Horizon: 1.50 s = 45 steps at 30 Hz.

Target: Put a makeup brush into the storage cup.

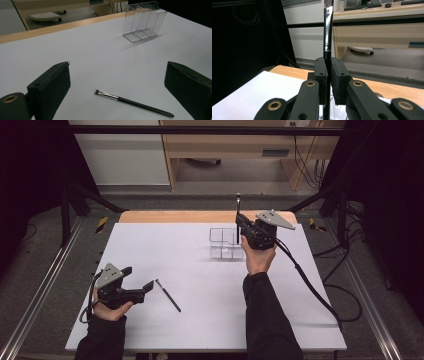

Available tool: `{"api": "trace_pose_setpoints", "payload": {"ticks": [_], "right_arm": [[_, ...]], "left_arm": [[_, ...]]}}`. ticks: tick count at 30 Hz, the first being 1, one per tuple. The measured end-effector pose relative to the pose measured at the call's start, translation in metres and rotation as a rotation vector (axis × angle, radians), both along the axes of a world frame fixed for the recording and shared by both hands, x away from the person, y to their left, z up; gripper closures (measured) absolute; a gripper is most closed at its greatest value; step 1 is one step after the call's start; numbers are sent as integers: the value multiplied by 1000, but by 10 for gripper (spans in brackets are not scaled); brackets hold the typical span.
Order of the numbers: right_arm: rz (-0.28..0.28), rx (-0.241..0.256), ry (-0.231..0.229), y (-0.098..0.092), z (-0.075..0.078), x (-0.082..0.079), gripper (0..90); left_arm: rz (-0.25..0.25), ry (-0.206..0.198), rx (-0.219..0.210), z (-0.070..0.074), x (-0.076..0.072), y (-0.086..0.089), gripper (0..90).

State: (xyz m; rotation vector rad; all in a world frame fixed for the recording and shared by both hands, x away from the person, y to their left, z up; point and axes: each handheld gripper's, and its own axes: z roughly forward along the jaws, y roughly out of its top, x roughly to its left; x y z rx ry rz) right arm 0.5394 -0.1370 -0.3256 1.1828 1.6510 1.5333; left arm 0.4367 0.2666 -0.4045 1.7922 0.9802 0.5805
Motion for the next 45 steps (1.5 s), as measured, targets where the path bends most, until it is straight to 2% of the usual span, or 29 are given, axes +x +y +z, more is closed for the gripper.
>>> {"api": "trace_pose_setpoints", "payload": {"ticks": [9,18,34,45], "right_arm": [[-13,1,-9,5,-5,15,841],[-20,24,1,10,-12,30,840],[-51,18,8,10,-19,50,841],[-66,4,23,13,-30,63,840]], "left_arm": [[-3,0,2,0,0,0,59],[-5,-1,-3,0,0,1,59],[-5,-4,-5,1,-1,1,59],[-5,-3,-8,1,-1,1,59]]}}
